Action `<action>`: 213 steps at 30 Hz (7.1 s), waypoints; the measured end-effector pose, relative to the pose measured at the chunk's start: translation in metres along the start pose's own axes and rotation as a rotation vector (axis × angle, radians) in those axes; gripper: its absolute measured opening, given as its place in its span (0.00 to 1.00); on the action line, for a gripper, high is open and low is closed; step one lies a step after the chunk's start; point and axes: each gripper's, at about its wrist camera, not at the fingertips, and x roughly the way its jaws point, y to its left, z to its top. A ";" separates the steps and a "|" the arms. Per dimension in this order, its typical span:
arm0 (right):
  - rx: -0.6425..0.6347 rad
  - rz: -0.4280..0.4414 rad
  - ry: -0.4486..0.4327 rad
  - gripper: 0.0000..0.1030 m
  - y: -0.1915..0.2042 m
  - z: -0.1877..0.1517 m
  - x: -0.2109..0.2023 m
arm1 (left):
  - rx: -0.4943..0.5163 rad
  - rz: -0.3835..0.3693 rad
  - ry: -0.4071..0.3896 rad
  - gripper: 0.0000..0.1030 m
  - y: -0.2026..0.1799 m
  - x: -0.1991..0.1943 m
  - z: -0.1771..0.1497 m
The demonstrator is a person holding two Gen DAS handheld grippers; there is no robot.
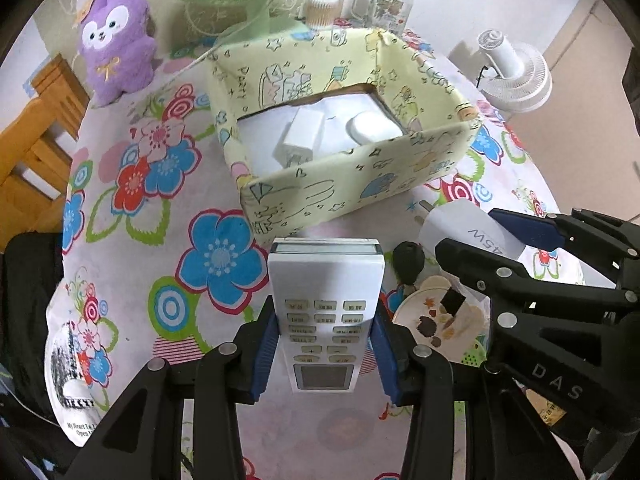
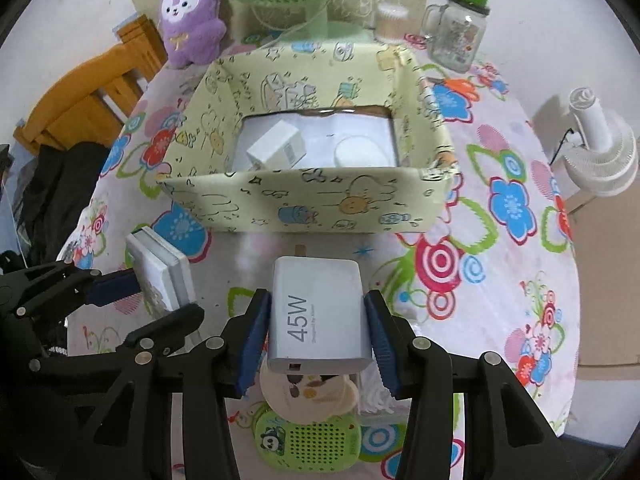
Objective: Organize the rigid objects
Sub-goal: 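Carry the remote and charger over the fabric box with both tools, then lower the remote and charger into the box and open both tools, then withdraw both open tools from the box toward the remaining items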
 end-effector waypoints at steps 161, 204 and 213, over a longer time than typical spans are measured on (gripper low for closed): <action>-0.011 0.136 -0.028 0.86 -0.046 0.145 0.040 | -0.079 0.032 0.038 0.95 0.008 0.037 0.138; -0.021 0.056 -0.145 0.87 -0.077 0.060 -0.062 | -0.082 0.072 -0.101 0.95 -0.050 -0.038 0.078; -0.039 0.041 -0.155 0.87 -0.083 0.046 -0.072 | -0.098 0.080 -0.110 0.95 -0.060 -0.044 0.068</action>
